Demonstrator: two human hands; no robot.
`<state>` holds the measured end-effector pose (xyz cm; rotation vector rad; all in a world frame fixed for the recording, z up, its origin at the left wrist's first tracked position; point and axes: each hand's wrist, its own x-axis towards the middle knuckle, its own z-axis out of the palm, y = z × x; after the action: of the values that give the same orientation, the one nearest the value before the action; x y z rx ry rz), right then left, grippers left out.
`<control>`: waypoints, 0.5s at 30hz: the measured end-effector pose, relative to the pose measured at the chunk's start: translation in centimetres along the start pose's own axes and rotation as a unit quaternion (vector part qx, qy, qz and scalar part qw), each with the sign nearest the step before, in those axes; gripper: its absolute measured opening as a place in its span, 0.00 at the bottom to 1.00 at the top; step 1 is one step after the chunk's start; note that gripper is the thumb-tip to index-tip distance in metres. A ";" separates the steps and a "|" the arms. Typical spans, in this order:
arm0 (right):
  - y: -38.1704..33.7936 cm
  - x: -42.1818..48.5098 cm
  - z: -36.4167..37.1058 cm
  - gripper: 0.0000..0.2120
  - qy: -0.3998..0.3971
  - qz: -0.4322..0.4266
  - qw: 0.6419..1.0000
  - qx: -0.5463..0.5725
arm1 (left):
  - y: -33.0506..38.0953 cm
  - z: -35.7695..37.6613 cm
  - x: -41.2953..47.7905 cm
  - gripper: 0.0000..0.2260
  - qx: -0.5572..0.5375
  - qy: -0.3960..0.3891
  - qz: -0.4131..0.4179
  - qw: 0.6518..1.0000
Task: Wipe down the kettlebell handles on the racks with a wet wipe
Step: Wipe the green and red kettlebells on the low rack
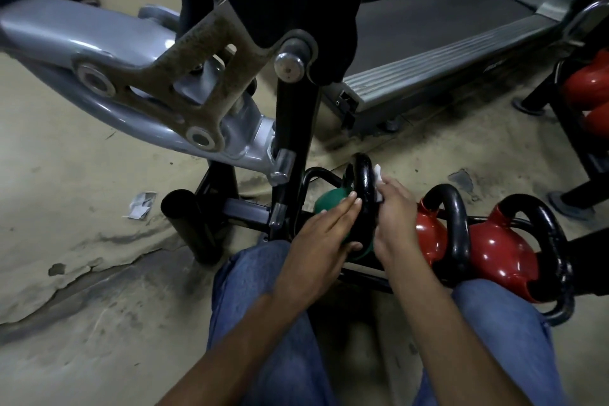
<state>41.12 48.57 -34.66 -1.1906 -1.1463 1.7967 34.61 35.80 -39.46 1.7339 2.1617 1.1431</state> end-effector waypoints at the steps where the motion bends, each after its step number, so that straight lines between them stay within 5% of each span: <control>1: 0.0 -0.1 0.2 0.13 0.000 -0.063 0.995 -0.078 | -0.1 -0.1 0.0 0.31 -0.003 0.002 0.003 1.000; 4: -1.4 2.6 0.9 0.14 -0.070 -0.237 0.901 -0.358 | 0.1 -0.2 -0.1 0.31 -0.002 -0.003 0.005 1.000; 8: -5.7 6.6 2.7 0.09 -0.239 -0.295 0.595 -0.708 | 0.4 -0.4 -0.2 0.33 0.014 -0.015 0.001 1.000; 11: -7.8 5.6 3.5 0.15 -0.331 -0.282 0.410 -0.802 | 0.5 -0.6 -0.2 0.35 0.022 -0.021 0.002 1.000; 13: -8.7 5.0 3.4 0.22 -0.354 -0.293 0.369 -0.808 | 0.6 -0.7 -0.3 0.35 0.028 -0.021 0.000 0.999; 15: -9.3 5.1 2.7 0.20 -0.322 -0.319 0.391 -0.801 | 0.5 -0.8 -0.2 0.35 0.030 -0.019 0.005 0.999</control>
<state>37.49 55.74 -27.27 -0.3162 -3.4334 -0.1559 34.68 35.29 -38.65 1.7769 2.1881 1.0491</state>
